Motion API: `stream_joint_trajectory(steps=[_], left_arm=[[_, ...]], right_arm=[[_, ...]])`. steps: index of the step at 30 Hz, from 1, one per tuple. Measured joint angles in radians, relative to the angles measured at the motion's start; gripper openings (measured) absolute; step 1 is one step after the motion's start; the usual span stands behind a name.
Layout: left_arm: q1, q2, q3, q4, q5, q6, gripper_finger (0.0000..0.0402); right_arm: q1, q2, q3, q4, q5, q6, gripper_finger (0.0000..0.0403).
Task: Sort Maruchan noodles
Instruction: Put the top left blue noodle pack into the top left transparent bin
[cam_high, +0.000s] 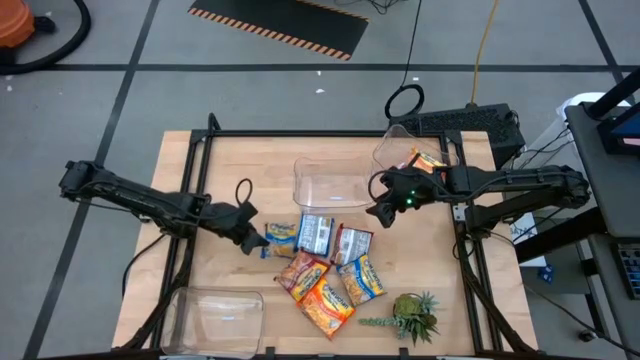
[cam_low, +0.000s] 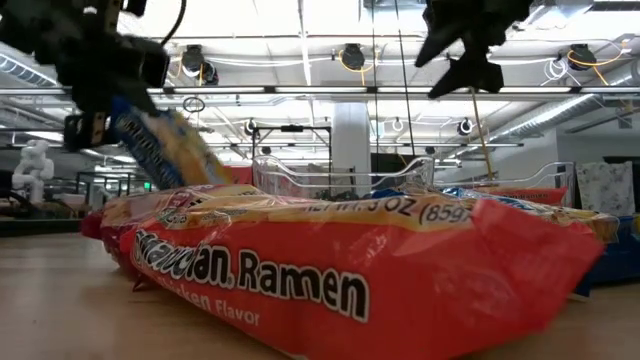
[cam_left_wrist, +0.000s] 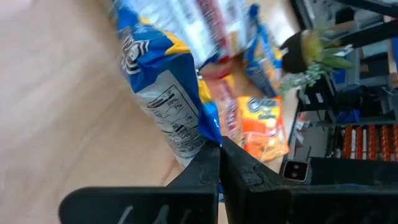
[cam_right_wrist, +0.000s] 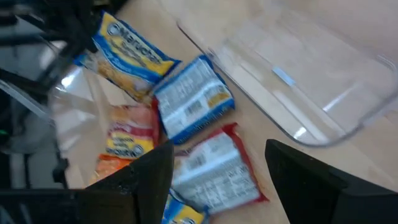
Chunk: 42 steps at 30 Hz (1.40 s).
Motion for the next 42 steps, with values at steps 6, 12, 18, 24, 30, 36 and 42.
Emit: stream_joint_trajectory(steps=[6, 12, 18, 24, 30, 36, 42], left_arm=[[0.019, 0.0, 0.084, 0.0, -0.015, 0.108, 0.0001], [0.058, 0.0, 0.16, 0.0, -0.015, 0.211, 0.0001], [0.109, 0.0, 0.218, 0.003, -0.001, 0.283, 0.0001], [0.158, 0.0, 0.238, 0.094, 0.052, 0.347, 0.0001], [0.198, 0.0, 0.238, 0.251, 0.059, 0.345, 0.0001], [0.247, 0.0, 0.238, 0.363, 0.06, 0.351, 0.0001], [0.285, 0.0, 0.238, 0.466, 0.092, 0.355, 0.0001]], right_arm=[[0.023, 0.0, 0.0, 0.172, -0.028, 0.022, 0.0247], [0.027, 0.0, 0.0, 0.238, -0.027, 0.071, 0.0247], [0.027, 0.0, 0.0, 0.283, -0.027, 0.108, 0.0247], [0.014, 0.0, 0.0, 0.421, 0.025, 0.119, 0.0247], [-0.038, 0.002, 0.0, 0.503, 0.028, 0.181, 0.0247], [-0.079, 0.004, 0.0, 0.561, 0.026, 0.237, 0.0247], [-0.107, 0.042, 0.0, 0.643, 0.022, 0.35, 0.0247]])
